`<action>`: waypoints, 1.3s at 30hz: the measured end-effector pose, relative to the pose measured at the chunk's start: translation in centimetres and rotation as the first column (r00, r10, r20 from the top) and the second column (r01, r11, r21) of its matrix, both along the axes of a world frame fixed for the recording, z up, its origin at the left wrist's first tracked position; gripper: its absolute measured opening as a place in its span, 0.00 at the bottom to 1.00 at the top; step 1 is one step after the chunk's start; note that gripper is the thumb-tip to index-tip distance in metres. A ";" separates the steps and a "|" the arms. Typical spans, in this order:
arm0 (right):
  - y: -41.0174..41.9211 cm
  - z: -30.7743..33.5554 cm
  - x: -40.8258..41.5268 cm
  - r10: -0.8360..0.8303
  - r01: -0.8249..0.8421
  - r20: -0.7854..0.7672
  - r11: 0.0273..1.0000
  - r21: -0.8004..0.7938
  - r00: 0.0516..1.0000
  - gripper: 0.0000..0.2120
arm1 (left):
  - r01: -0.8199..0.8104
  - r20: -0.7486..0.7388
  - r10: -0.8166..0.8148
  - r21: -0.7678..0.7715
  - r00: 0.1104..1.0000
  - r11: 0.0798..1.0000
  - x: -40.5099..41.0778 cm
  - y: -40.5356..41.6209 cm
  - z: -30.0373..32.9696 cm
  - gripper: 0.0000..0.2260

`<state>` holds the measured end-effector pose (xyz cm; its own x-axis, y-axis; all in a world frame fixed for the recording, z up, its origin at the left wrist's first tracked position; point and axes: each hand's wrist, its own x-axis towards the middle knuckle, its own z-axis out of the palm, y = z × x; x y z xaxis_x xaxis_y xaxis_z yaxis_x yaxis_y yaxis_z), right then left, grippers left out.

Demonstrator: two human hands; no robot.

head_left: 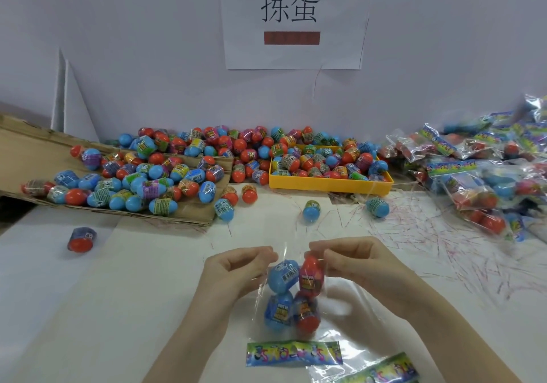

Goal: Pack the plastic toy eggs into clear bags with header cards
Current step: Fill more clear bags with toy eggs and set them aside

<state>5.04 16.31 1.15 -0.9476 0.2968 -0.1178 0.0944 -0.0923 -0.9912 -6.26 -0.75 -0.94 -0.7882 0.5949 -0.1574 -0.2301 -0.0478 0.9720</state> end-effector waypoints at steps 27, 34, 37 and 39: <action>0.0 0.1 0.3 -0.188 0.199 -0.124 0.976 0.088 0.974 0.11 | 0.053 -0.042 -0.054 -0.011 0.998 0.999 -1.2 -1.2 0.7 0.05; 0.1 0.0 0.3 -0.148 0.181 -0.171 0.963 0.198 0.974 0.15 | 0.108 -0.120 -0.109 -0.016 0.987 0.994 -1.7 -1.6 0.8 0.06; 0.3 -0.2 0.2 -0.123 0.166 -0.204 0.964 0.206 0.971 0.17 | 0.122 -0.113 -0.123 -0.012 0.986 0.992 -1.8 -1.6 0.8 0.11; 0.3 -0.2 0.2 -0.101 0.145 -0.222 0.971 0.189 0.970 0.14 | 0.139 -0.105 -0.140 -0.011 0.985 0.990 -1.9 -1.6 0.7 0.13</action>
<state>5.28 16.64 0.99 -0.8993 0.4094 0.1539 -0.1167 0.1144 -0.9866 -8.21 -2.32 -0.20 -0.7098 0.6998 -0.0805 -0.1311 -0.0189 0.9912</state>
